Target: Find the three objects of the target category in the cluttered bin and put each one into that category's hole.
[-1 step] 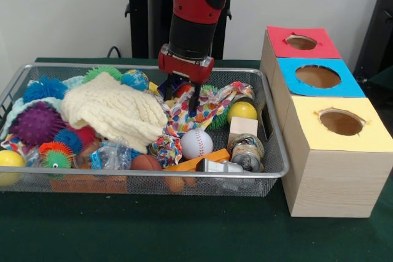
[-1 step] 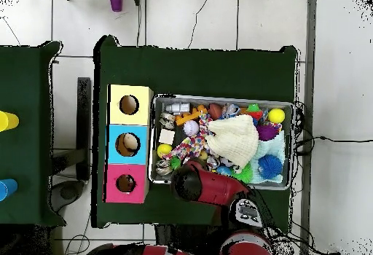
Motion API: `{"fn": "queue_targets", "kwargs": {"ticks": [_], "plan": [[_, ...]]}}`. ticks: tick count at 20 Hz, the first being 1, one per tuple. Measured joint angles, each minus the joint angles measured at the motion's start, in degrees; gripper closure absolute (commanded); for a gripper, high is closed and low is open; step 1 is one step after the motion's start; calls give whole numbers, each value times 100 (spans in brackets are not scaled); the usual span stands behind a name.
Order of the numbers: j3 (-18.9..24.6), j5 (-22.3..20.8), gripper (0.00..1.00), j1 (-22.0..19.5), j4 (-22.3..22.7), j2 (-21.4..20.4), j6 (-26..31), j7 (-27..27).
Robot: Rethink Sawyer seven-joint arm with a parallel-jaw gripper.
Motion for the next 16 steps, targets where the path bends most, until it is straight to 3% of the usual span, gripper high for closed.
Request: {"fn": "queue_targets", "kwargs": {"ticks": [3,4,16], "plan": [[0,-44,0,4,-1,6,-37,0],[0,-58,100,6,-1,9,-53,0],[0,-89,100,0,-3,240,-370,0]]}}
